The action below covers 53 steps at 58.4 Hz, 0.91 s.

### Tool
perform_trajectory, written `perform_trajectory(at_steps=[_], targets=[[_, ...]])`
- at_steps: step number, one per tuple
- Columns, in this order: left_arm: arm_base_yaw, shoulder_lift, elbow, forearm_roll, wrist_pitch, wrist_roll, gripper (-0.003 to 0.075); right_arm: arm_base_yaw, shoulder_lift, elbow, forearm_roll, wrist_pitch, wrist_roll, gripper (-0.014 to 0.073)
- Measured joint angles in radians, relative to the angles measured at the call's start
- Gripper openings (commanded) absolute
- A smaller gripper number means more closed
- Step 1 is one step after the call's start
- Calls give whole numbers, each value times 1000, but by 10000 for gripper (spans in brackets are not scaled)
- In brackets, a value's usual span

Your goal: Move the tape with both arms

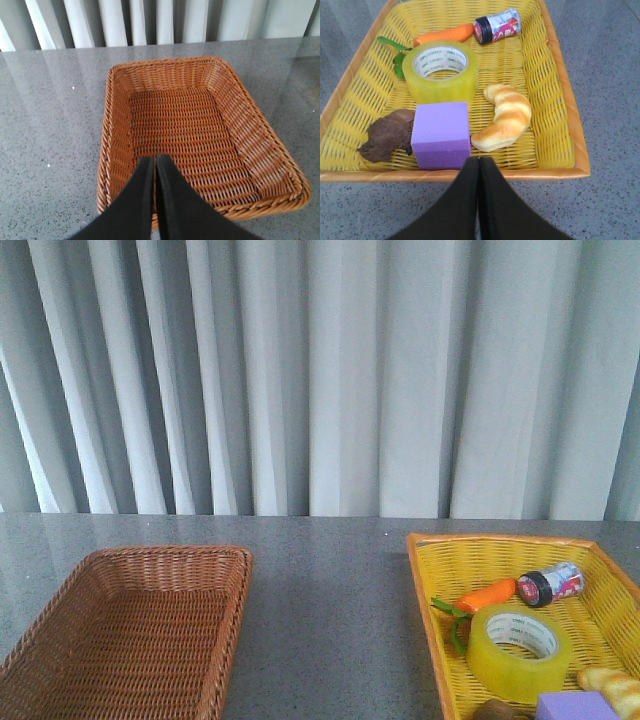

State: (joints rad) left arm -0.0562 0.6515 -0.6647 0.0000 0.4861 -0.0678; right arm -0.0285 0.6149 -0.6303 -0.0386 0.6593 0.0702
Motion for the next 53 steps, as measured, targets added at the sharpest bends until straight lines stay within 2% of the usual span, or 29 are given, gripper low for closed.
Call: perform_trajectory(at_steps=[6, 10, 14, 25, 30, 36, 45, 53], targets=[[0, 8, 0, 0, 0, 0, 19, 0, 11, 0, 0, -2, 0, 17], [0, 8, 0, 0, 0, 0, 76, 0, 18, 0, -10, -3, 0, 69], [0, 8, 0, 0, 0, 0, 165, 0, 22, 0, -32, -3, 0, 157], [0, 8, 0, 0, -3, 0, 501, 0, 26, 0, -63, -2, 0, 474], [0, 8, 0, 0, -13, 0, 587, 0, 26, 0, -64, -4, 0, 569], [0, 8, 0, 0, -19, 0, 613, 0, 26, 0, -64, -4, 0, 598], [-2, 8, 0, -15, -26, 30, 596, 0, 32, -12, -63, -19, 25, 565], [-39, 8, 0, -79, -52, 112, 575, 0, 119, -99, -63, 27, 72, 540]])
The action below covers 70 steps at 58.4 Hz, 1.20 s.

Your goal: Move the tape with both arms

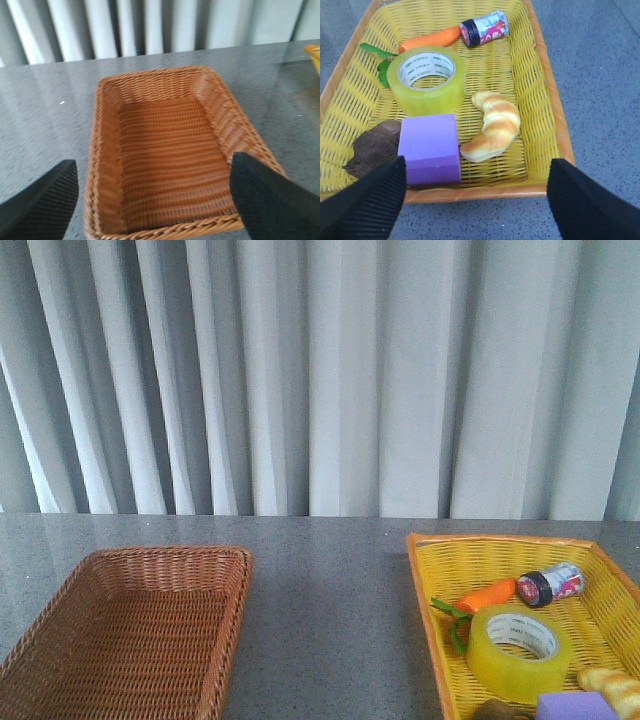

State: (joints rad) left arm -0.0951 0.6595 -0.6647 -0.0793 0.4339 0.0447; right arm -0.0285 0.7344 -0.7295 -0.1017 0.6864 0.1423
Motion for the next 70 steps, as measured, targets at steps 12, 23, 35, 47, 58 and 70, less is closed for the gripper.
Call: perform_trajectory(at_steps=[12, 23, 35, 47, 58, 70], targets=[[-156, 49, 0, -99, -3, 136, 575, 0, 236, -182, 4, 102, 23, 526], [-253, 112, -32, -118, 7, 183, 575, 0, 491, -354, 39, 165, -6, 526], [-259, 154, -40, -119, 7, 187, 575, 0, 745, -541, 123, 221, -117, 526], [-259, 155, -40, -119, 7, 187, 575, 0, 961, -707, 126, 255, -157, 526], [-259, 155, -40, -119, 7, 187, 575, 0, 1118, -835, 110, 289, -173, 524], [-259, 155, -40, -120, 7, 187, 575, 0, 1242, -928, 110, 324, -189, 427]])
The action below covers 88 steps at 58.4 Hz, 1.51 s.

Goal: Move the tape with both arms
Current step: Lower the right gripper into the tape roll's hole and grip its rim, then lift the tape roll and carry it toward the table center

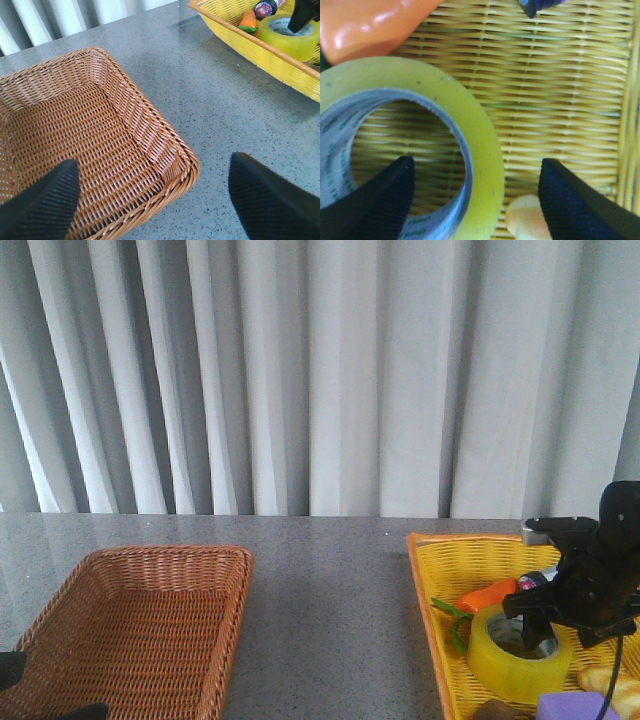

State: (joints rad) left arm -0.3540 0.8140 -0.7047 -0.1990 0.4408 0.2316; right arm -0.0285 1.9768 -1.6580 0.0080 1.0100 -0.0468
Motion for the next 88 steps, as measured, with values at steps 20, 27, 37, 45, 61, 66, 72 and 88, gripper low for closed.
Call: perform_trajectory(at_steps=[20, 27, 37, 45, 61, 66, 72, 88], targets=[[0, 0, 0, 0, 1, 0, 575, 0, 48, -34, 0, 25, 0, 121], [0, 0, 0, -1, 1, 0, 575, 0, 45, -34, 0, 27, -3, 85], [0, 0, 0, -1, 1, 0, 575, 0, 0, -33, -8, 51, -12, 88], [0, 0, 0, -1, 1, 0, 575, 0, -92, -33, 1, 53, -21, 92], [0, 0, 0, -1, 1, 0, 575, 58, -262, -33, 128, 50, -164, 104], [0, 0, 0, -1, 1, 0, 575, 149, -275, -34, 142, 27, -194, 107], [0, 0, 0, -1, 1, 0, 575, 271, -259, -41, 145, 4, -224, 112], [0, 0, 0, -1, 1, 0, 575, 501, -114, -121, 39, -9, -225, 123]])
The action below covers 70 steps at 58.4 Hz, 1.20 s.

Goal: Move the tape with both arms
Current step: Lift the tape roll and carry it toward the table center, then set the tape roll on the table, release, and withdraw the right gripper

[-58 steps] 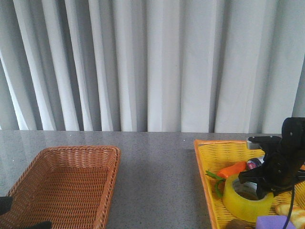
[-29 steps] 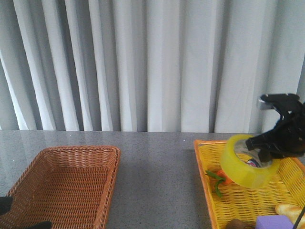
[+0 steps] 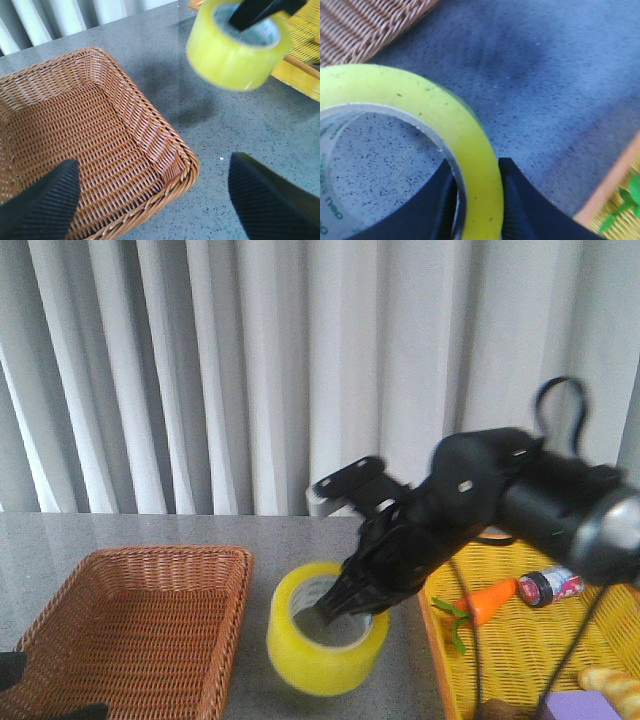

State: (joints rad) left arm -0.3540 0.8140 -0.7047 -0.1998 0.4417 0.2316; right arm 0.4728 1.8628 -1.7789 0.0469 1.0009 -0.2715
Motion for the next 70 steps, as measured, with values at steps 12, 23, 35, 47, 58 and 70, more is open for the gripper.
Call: perform_trajectory(at_steps=[12, 23, 35, 47, 58, 70], targets=[[0, 0, 0, 0, 0, 0, 575, 38, 119, -28, -107, 21, 43, 141], [0, 0, 0, 0, 0, 0, 575, 38, 181, -28, -123, 15, 48, 211], [0, 0, 0, 0, 0, 0, 575, 38, 185, -35, -115, -26, 51, 393], [0, 0, 0, 0, 0, 0, 575, 38, 128, -35, -114, -5, 104, 438], [0, 0, 0, 0, 0, 0, 575, 38, -58, 32, -112, 5, 144, 423], [0, 0, 0, 0, 0, 0, 575, 38, -353, 322, -139, -126, 216, 394]])
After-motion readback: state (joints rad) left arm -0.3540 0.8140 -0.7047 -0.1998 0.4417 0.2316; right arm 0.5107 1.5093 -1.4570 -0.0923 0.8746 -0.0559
